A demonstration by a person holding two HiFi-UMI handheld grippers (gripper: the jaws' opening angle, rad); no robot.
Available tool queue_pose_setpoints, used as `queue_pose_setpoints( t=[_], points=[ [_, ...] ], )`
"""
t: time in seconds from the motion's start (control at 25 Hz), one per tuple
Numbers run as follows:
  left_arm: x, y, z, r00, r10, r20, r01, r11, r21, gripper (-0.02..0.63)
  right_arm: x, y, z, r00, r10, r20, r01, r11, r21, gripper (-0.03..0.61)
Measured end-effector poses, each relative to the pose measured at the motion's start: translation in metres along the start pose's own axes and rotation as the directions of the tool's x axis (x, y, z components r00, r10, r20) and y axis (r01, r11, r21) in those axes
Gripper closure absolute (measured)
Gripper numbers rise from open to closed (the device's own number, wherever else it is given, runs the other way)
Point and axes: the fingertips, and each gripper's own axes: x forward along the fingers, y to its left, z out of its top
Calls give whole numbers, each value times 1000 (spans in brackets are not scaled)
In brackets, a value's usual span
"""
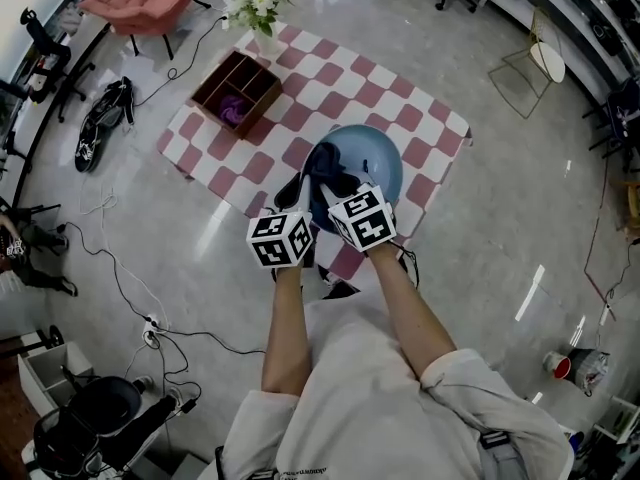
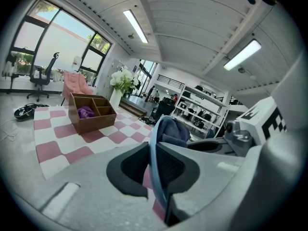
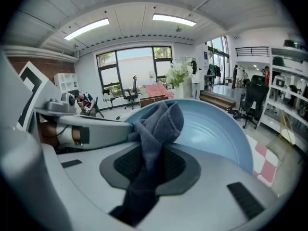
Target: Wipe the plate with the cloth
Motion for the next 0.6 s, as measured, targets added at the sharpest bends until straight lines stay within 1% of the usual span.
queue_pose_setpoints(
  t=[0.12, 0.32, 0.44, 0.6],
  points=[
    [5, -7, -13, 999, -33, -43, 33, 999, 9, 578, 0, -8, -3, 1000, -22, 4, 22, 1000, 19, 480],
    [11, -21, -35, 991, -72, -115, 79, 995, 56, 578, 0, -24, -7, 997, -72, 12, 71, 997, 40, 480],
    [12, -23, -41, 987, -88, -136, 97, 994, 56, 578, -1, -38, -7, 995, -98, 25, 96, 993, 74, 480],
    [11, -19, -44, 985, -96, -144, 105, 993, 57, 578, -2, -60, -8, 990, -139, 35, 134, 984, 117, 480]
  ],
)
